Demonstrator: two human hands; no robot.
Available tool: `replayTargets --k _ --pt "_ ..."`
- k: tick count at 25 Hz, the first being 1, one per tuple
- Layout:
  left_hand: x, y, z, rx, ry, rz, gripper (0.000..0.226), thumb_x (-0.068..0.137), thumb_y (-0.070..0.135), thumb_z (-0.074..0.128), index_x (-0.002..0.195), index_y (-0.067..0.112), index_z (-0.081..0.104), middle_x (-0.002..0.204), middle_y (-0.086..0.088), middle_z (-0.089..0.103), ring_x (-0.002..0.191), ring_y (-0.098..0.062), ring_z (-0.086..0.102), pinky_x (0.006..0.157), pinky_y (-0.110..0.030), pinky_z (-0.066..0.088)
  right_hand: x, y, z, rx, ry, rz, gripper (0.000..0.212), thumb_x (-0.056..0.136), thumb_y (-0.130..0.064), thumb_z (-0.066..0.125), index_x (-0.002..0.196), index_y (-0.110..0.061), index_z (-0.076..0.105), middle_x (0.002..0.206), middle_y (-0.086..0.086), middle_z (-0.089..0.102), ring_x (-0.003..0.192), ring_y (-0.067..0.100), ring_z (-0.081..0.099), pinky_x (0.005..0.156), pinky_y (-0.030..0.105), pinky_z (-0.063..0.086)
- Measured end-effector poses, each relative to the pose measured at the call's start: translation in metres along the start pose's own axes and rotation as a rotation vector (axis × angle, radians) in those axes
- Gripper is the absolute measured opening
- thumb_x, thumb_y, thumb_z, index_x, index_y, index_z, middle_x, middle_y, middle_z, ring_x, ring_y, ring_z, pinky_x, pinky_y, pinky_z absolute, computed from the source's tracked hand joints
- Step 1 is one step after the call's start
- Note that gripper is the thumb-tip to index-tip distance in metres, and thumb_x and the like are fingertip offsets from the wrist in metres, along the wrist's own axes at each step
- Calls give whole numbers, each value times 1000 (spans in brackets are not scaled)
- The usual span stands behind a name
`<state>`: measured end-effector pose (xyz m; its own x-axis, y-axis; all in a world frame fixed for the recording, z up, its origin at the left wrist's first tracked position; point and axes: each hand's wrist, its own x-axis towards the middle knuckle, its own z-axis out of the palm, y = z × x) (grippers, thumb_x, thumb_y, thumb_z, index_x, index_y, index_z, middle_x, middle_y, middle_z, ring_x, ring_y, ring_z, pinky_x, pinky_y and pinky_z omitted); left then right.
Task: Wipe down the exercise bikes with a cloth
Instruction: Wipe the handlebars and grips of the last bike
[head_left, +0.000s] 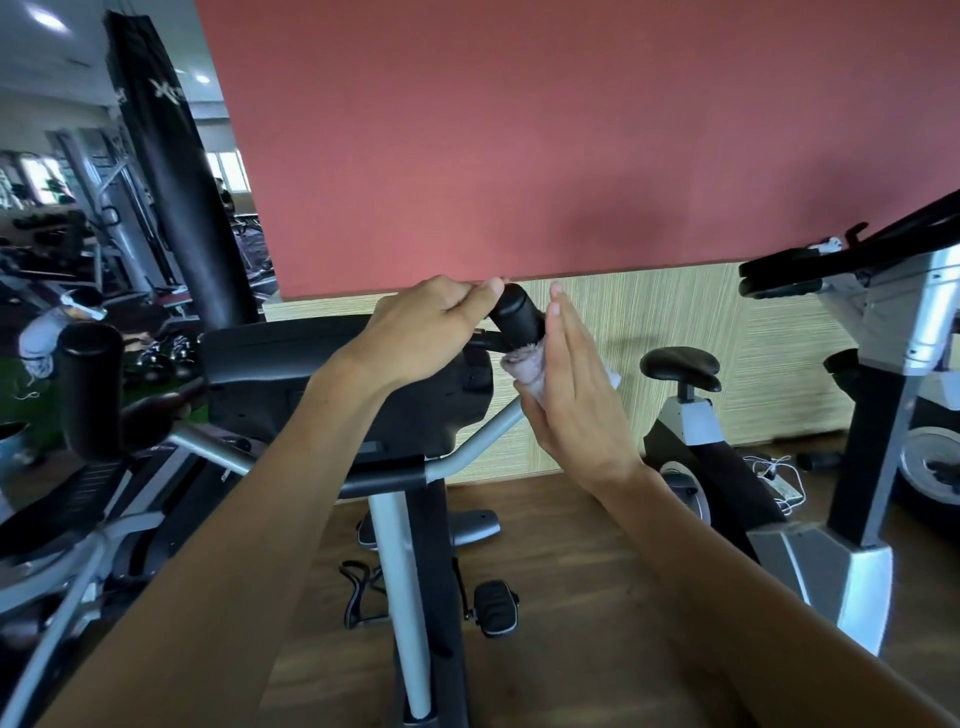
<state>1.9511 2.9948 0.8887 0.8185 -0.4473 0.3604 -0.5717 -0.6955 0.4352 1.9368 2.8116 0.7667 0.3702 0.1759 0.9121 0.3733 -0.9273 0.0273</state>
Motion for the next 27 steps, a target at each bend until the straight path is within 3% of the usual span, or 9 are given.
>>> replayTargets --k 5,9,10,11,12,13,15,20,27 --pt "1 3 0 -17 -2 -17 55 106 59 30 66 39 62 60 13 57 77 -17 58 83 -35 43 30 -26 -4 23 43 48 69 102 -8 57 152 14 15 162 31 18 153 38 19 125 45 24" --pt "2 0 0 -147 0 58 51 107 51 40 62 39 60 46 14 31 51 -12 31 62 -32 39 25 -18 2 7 81 -14 71 98 -2 61 151 13 17 159 34 23 151 40 24 123 46 29" --pt "-1 1 0 -248 9 97 41 107 44 45 72 41 65 51 18 28 56 -13 23 59 -25 42 16 -12 4 -10 75 -17 72 96 -1 63 150 13 17 158 35 25 151 41 25 123 46 29" --pt "-3 1 1 -349 24 139 26 107 35 51 95 37 74 98 22 35 78 0 18 61 -13 45 8 -8 5 -22 61 -13 73 95 -1 64 150 13 17 157 35 25 151 42 26 123 46 28" --pt "-3 -1 2 -425 63 177 22 105 27 56 112 24 76 100 20 74 90 20 32 69 -5 47 4 -6 5 -35 44 -5 73 95 -1 65 150 13 18 157 35 26 150 42 26 123 45 27" --pt "-2 -3 3 -471 106 203 22 103 23 61 118 16 76 112 11 74 88 24 57 79 -5 50 4 -6 4 -49 31 10 73 95 -1 65 150 14 18 157 35 25 150 41 26 124 44 27" --pt "2 -7 5 -521 171 212 20 99 18 67 115 10 77 109 7 77 89 12 68 84 -12 50 13 -15 0 -34 14 40 73 96 -3 63 151 15 18 160 33 23 152 40 23 125 43 25" --pt "2 -6 8 -568 208 232 16 98 9 66 108 5 78 93 -2 79 71 6 68 67 -13 50 41 -25 -5 85 35 28 73 99 -7 59 154 10 14 164 26 18 154 34 19 126 39 22" --pt "-2 -5 7 -540 211 157 20 96 17 70 114 9 77 113 8 75 77 16 64 66 -2 44 -8 7 0 174 -108 68 72 102 -13 54 156 8 11 165 26 15 156 31 15 123 46 27"
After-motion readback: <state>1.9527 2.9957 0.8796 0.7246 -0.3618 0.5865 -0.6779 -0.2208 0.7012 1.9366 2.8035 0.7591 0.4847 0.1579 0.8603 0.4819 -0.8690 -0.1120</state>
